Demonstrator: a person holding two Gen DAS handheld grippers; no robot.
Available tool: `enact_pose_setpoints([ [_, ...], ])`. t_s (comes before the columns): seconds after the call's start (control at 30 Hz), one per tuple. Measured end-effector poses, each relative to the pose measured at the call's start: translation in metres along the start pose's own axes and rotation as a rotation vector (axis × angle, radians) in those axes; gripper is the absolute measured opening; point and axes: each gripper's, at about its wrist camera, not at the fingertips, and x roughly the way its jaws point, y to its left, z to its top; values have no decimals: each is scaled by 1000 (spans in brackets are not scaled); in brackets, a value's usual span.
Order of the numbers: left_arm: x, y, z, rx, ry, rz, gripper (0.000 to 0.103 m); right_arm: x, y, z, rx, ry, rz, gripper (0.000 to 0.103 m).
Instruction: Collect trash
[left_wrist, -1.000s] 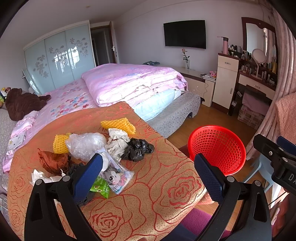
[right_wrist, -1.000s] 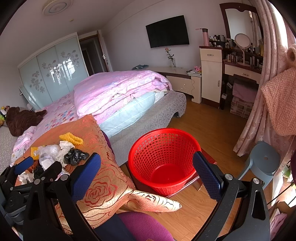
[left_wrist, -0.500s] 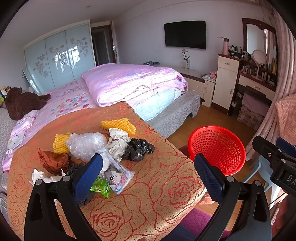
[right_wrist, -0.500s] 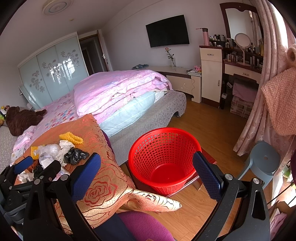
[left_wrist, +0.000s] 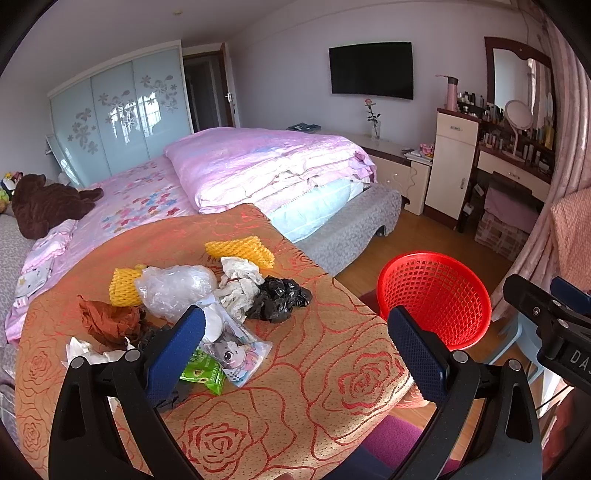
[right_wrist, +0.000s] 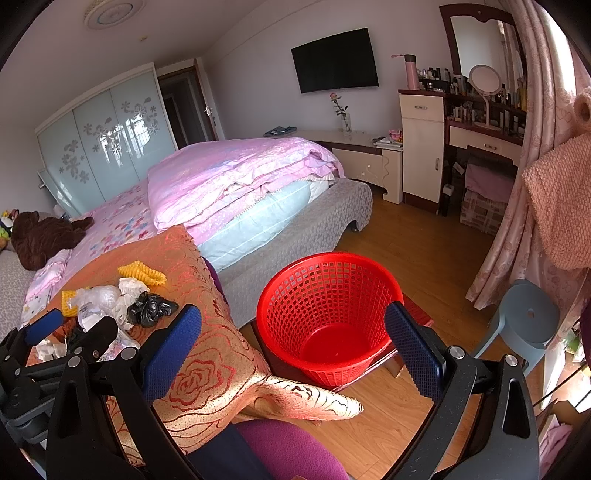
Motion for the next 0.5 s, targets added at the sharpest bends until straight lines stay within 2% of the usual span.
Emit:
enact_pose_setpoints([
  [0.5,0,1,0,-5,0,4,95,1,1,-1,-2,2,0,96],
])
